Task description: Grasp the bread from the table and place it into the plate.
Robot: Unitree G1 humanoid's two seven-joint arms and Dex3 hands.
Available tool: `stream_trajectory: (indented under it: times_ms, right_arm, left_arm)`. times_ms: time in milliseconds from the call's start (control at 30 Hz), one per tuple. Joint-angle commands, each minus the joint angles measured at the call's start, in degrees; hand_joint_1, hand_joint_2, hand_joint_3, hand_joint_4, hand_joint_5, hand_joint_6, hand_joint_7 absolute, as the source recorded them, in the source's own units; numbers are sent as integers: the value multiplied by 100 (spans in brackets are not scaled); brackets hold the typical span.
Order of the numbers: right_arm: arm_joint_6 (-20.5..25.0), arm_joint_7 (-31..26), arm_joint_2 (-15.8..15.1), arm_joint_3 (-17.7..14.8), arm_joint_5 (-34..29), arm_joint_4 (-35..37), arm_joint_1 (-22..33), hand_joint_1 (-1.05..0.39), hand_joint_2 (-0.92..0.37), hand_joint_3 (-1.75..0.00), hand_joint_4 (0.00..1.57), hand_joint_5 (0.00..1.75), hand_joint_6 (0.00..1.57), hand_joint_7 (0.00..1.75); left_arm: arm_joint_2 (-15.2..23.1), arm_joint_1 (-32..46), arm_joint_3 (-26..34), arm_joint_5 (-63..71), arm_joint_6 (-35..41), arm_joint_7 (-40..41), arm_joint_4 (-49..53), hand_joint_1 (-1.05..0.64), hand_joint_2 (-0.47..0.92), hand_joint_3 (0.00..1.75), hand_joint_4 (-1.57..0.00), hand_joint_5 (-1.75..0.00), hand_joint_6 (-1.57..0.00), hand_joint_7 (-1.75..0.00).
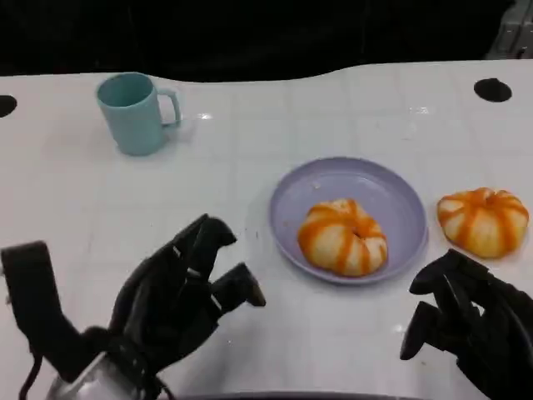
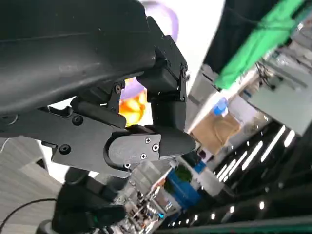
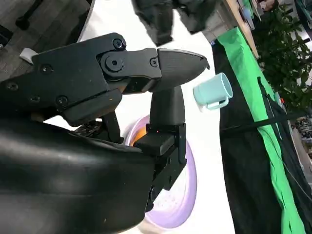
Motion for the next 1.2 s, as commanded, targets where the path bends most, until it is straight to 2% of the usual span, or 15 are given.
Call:
stream_trajectory:
  times_ms: [33, 600, 933, 1200]
  right_arm:
    - [77, -89, -64, -26, 7, -125, -6, -45, -92, -38, 63, 175, 49, 161]
    - [178, -153, -38, -72, 70, -126, -42, -44, -92, -35, 62, 175, 49, 160]
    - [-89, 120, -110, -62, 7, 43, -35, -45, -92, -38, 63, 175, 48, 160]
    - [-113, 123, -71, -94, 37, 87, -23, -44, -92, -36, 64, 175, 49, 160]
  left_arm:
    - [148, 245, -24, 54, -65, 95, -157, -57, 92, 48, -71, -175, -51, -165]
    - [263, 347, -63, 15, -288, -14, -12, -53, 92, 46, -73, -175, -52, -164]
    - [276, 301, -87, -9, -370, -72, 94, -53, 92, 44, -74, -175, -53, -164]
    - [307, 291, -146, 25, -487, -143, 175, -53, 92, 46, -74, -175, -53, -166]
